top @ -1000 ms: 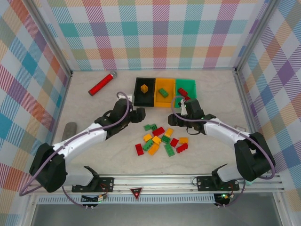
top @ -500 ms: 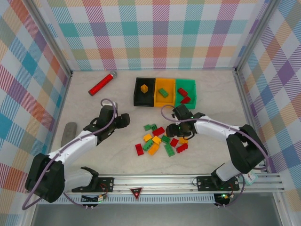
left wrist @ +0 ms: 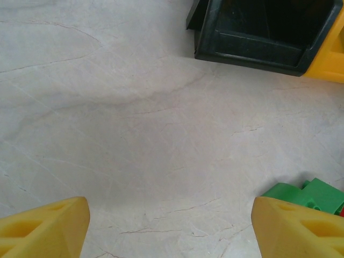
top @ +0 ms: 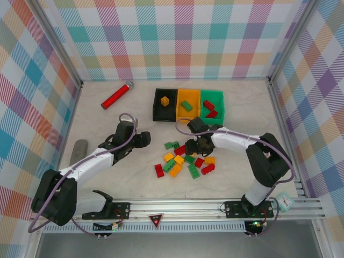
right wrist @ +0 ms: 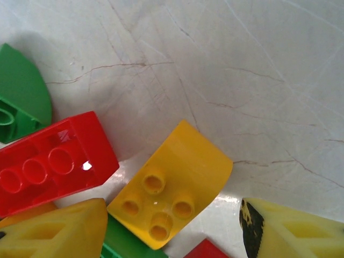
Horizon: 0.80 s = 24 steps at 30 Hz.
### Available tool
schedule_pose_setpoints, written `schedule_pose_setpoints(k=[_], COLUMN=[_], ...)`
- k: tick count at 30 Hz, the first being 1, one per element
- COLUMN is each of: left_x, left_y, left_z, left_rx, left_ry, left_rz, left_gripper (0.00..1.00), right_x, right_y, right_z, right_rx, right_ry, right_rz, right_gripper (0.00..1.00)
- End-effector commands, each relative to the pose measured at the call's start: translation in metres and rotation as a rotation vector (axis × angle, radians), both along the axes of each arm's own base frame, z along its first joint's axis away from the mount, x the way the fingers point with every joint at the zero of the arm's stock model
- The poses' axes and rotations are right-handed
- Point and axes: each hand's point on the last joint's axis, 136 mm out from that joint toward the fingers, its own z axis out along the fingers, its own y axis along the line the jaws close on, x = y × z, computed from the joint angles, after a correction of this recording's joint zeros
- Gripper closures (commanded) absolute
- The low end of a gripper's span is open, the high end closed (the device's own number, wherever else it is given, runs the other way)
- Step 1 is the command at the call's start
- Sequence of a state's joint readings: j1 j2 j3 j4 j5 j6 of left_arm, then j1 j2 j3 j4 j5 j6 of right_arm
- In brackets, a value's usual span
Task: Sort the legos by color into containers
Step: Pick up the lego from the center of the table.
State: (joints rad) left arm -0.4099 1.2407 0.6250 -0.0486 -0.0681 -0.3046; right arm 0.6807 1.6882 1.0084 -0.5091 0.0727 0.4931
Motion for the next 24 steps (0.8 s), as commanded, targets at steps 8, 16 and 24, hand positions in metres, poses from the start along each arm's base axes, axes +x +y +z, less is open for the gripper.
schedule_pose_setpoints(k=[8,16,24], left_x=[-0.001,-0.001,0.0], left_y=[-0.005,-0.007,-0.009], left_z=[0.002,-0.001,-0.001], left_rx=[-0.025,-0.034,-0.037], left_ry=[-0.008,0.001,0.004], left_rz=[-0.034,-0.04,-0.046], left_gripper=[0.2,0.19,0.19], right_x=[0.005,0.003,0.01], right_y=[-0.002,0.009,0.018], right_z=[-0.01,-0.018,-0.013], right_rx=[-0.086,-0.069,-0.051], right_ry=[0.01,0.026,-0.003], right_rz=[-0.024,-0.008,0.027], right_gripper=[0.34,0.36,0.57])
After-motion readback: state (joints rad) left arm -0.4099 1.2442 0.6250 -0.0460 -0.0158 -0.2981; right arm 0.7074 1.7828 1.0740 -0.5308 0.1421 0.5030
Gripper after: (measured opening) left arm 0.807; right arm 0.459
